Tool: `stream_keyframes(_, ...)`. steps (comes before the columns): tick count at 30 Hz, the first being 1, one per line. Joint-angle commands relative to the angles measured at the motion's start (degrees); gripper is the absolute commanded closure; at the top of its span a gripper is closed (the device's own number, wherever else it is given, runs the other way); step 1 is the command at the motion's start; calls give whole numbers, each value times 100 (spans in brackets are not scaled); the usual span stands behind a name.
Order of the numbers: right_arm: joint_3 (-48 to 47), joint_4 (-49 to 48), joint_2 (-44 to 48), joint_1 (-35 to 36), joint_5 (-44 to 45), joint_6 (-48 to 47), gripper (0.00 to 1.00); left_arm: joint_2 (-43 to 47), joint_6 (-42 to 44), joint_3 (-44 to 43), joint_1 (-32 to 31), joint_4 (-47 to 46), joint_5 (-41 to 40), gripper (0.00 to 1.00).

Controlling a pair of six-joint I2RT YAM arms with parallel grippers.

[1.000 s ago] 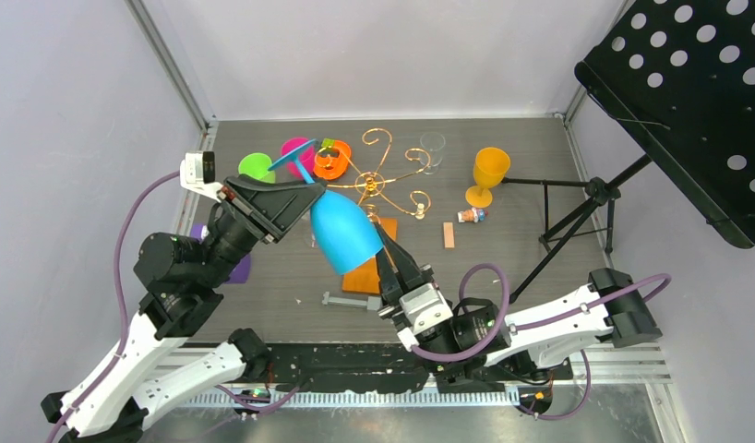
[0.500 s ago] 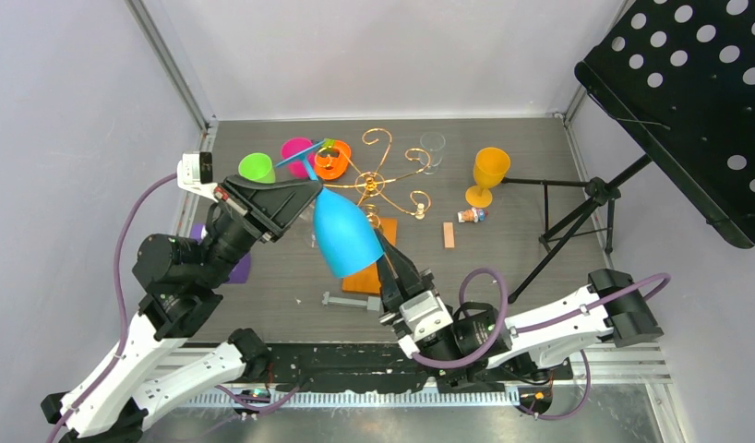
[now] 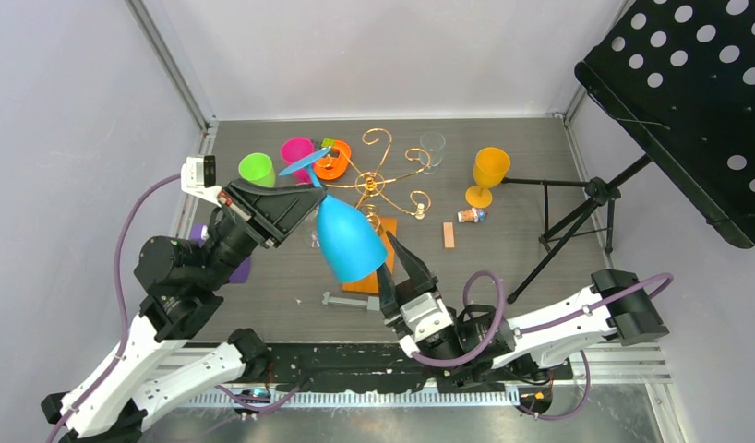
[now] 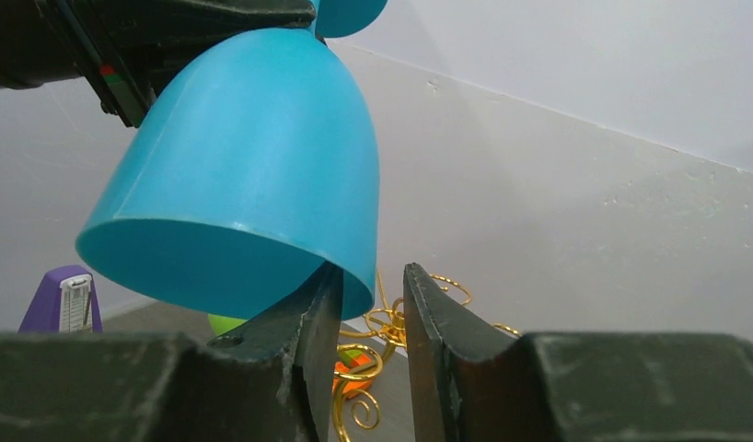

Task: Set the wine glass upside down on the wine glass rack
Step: Turn the wine glass upside down at the wine rack.

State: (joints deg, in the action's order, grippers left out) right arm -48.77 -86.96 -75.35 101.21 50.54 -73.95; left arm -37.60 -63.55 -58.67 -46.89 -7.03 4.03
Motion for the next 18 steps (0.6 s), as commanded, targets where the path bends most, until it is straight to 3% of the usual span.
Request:
stream_keyframes(1, 106, -585, 265, 40, 183, -46, 62, 86, 299, -164, -30, -118, 54, 100)
stream_keyframes(7, 219, -585, 376, 54, 238, -37, 53, 149, 596, -270, -22, 177, -104, 100)
stream_keyframes(18, 410, -581, 1026, 117, 1114, -448, 40, 861, 2486, -793, -22, 2177, -649, 100)
